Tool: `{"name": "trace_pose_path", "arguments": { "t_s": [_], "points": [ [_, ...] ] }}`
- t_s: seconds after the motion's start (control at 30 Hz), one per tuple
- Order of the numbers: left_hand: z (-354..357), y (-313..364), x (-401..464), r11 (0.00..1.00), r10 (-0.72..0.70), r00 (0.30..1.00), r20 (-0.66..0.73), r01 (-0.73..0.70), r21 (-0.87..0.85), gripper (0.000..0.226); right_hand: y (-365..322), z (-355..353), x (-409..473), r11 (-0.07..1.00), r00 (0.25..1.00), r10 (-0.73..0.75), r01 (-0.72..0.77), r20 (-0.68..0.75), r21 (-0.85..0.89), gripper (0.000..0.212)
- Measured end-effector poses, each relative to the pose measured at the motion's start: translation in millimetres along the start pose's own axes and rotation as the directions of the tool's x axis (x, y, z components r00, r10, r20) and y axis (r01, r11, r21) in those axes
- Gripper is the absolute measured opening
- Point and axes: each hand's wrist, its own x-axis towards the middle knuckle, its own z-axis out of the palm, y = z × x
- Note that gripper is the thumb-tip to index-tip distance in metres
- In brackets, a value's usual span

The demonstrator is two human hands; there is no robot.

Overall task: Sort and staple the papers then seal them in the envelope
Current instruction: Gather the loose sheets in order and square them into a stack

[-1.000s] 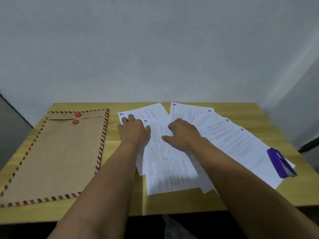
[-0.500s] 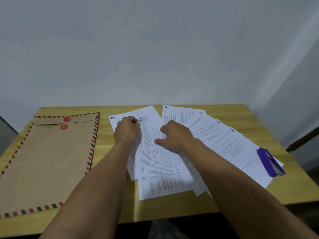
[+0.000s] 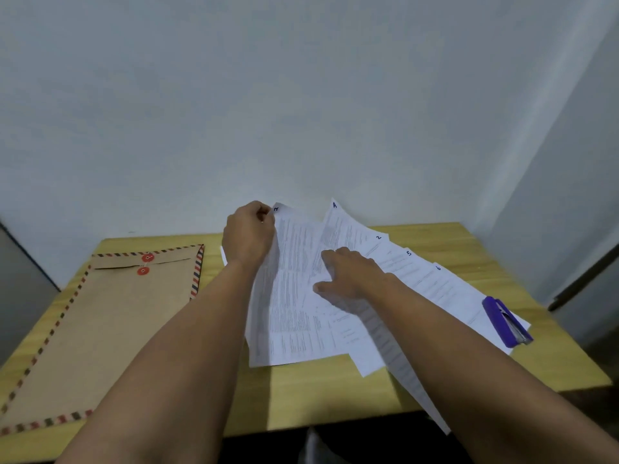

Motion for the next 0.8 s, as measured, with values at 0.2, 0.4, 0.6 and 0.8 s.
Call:
{"name": "trace_pose_path", "arguments": {
  "t_s": [0.2, 0.4, 0.6, 0.8],
  "points": [
    [-47.1, 43.6, 17.3, 0.995, 0.101, 0.992, -0.078, -0.101, 0.002, 0.017, -8.4, -40.9, -13.2, 0.936, 0.988, -0.008, 0.062, -0.154, 0.347, 0.08],
    [-100.4, 81.6, 31.8, 0.966, 0.249, 0.969, 0.013, -0.247, -0.082, 0.016, -35.7, -95.1, -21.4, 0.841, 0.808, 0.003, 0.316, -0.589, 0.438, 0.064],
    [-140.2, 115.3, 31.2, 0.942, 0.301, 0.944, 0.135, -0.273, -0.197, 0.003, -53.6, -149.4, -37.2, 0.742, 0.792, 0.048, 0.38, -0.608, 0.553, 0.056],
    [-152.9, 126.9, 27.7, 0.941, 0.308, 0.93, 0.2, -0.268, -0.205, 0.025, -41.7, -169.5, -55.1, 0.441, 0.858, 0.099, 0.415, -0.503, 0.795, 0.012]
  ]
}}
